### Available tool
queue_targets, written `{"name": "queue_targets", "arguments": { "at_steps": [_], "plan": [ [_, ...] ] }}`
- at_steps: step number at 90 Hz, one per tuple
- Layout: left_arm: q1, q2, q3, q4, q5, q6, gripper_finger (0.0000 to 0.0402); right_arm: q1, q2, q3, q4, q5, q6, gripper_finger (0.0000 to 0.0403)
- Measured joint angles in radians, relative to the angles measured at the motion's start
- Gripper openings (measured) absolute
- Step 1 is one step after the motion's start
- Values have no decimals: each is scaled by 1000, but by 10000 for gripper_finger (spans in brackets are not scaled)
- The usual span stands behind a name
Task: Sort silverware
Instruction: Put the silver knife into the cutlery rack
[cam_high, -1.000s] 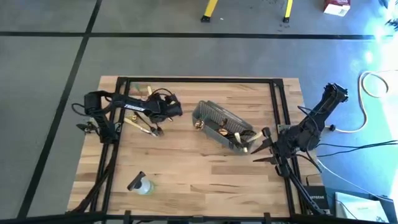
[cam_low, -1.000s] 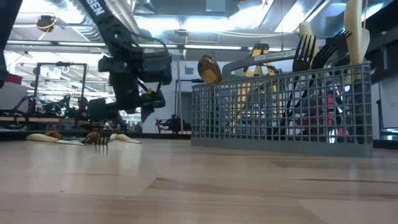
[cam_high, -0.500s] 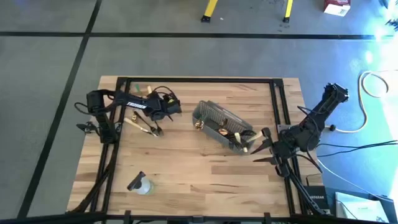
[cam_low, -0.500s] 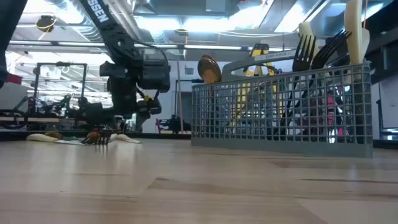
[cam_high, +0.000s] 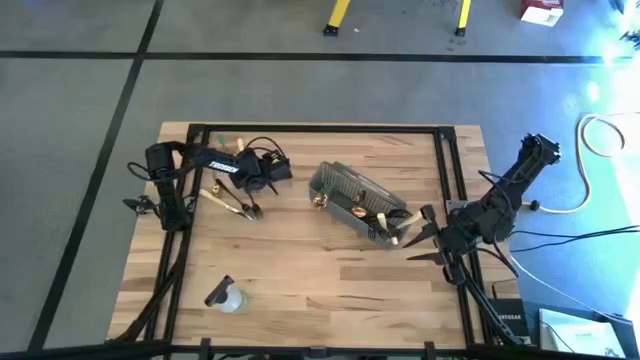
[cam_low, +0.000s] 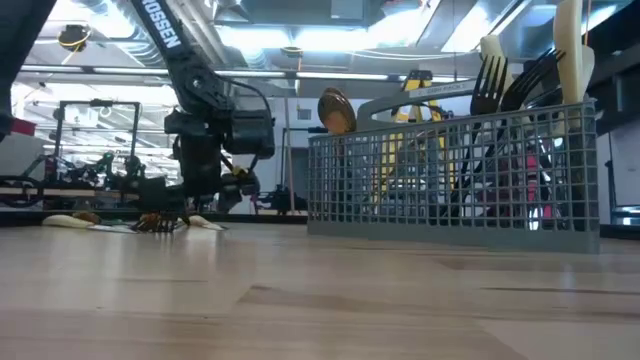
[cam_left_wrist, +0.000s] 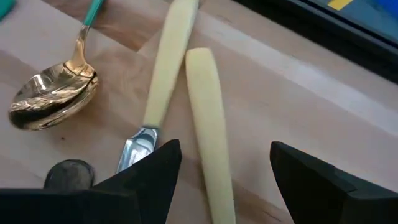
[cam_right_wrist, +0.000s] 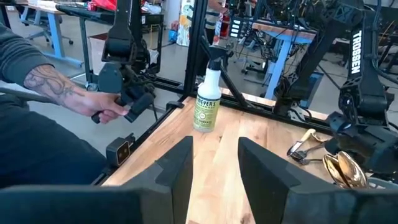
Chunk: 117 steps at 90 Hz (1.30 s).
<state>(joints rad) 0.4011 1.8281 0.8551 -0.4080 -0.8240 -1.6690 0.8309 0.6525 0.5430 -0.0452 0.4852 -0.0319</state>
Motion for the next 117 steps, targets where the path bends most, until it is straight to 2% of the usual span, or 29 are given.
{"name": "queue_targets", "arguments": {
  "at_steps": [30,63,86,117],
  "plan": [
    [30,-2,2,-1,26,-59,228,0,0,0,7,0,0,111],
    [22,1,-1,-12,36,2,98,0,0,0,19,0,-1,111],
    [24,2,0,-20,45,140,51,0,0,0,23,-7,0,111],
    [2,2,0,-20,31,413,43,0,0,0,23,-7,0,111]
  ]
}}
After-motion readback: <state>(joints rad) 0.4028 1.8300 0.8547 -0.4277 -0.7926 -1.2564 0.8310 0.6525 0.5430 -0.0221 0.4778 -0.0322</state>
